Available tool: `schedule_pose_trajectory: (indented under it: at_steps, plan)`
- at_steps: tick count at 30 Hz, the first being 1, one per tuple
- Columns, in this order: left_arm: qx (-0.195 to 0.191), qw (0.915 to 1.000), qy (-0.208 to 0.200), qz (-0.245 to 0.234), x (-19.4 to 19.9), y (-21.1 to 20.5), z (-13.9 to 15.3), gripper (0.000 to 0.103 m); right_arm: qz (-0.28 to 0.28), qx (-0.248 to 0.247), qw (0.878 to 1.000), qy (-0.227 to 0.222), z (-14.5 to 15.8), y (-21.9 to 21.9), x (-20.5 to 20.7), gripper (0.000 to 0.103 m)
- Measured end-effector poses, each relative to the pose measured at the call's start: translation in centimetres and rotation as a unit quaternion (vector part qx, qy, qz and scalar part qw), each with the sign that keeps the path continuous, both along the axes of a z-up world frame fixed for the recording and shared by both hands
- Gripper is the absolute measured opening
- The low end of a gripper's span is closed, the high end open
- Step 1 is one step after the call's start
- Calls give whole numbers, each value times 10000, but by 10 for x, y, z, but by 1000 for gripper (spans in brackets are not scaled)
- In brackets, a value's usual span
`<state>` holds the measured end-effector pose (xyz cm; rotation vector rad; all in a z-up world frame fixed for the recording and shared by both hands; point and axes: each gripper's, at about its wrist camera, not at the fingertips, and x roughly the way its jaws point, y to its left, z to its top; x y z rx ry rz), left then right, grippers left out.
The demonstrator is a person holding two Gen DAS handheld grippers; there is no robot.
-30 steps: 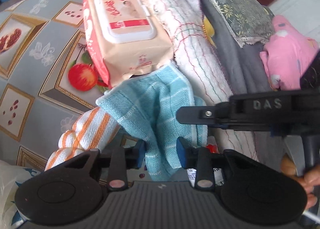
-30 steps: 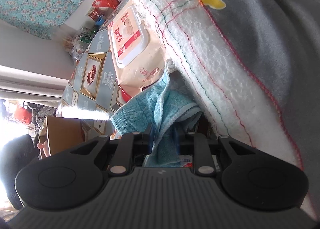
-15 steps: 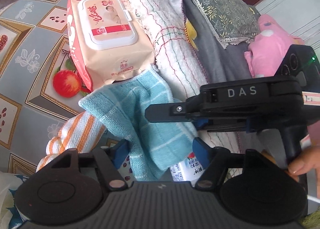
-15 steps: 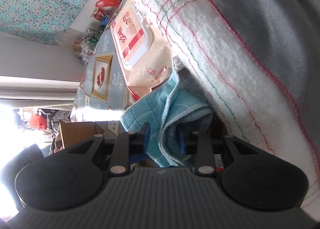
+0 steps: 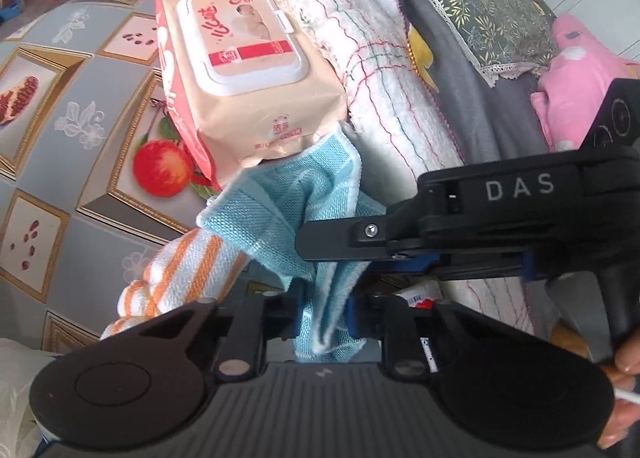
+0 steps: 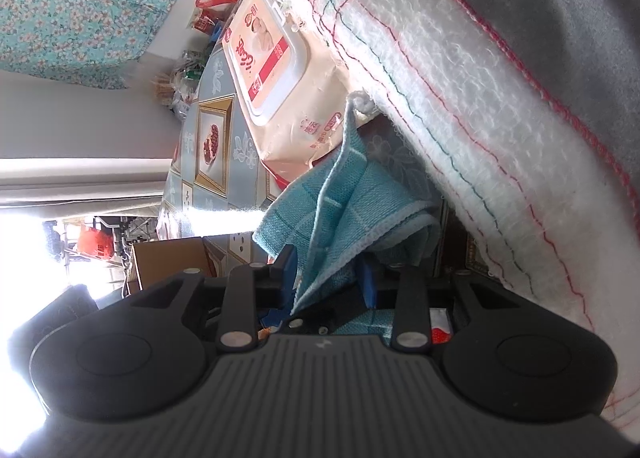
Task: Organize soft objects
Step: 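Lift and carry the light blue towel with both tools over the box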
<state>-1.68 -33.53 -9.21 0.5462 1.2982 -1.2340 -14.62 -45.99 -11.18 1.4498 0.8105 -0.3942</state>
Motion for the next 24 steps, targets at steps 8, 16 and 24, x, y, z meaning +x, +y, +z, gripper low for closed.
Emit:
schedule_pose_trajectory:
  at_steps: [8, 16, 24]
  plan:
    - [-371, 9991, -199, -25, -2, 14, 29, 15, -206, -123, 9995, -184, 24, 5, -6, 32]
    - [-796, 9967, -59, -119, 5, 37, 72, 15, -623, -330, 9964, -462, 71, 30, -18, 32]
    - [-1071, 9939, -196, -172, 25, 85, 122, 15, -838, -484, 9923, -771, 123, 82, 0, 32]
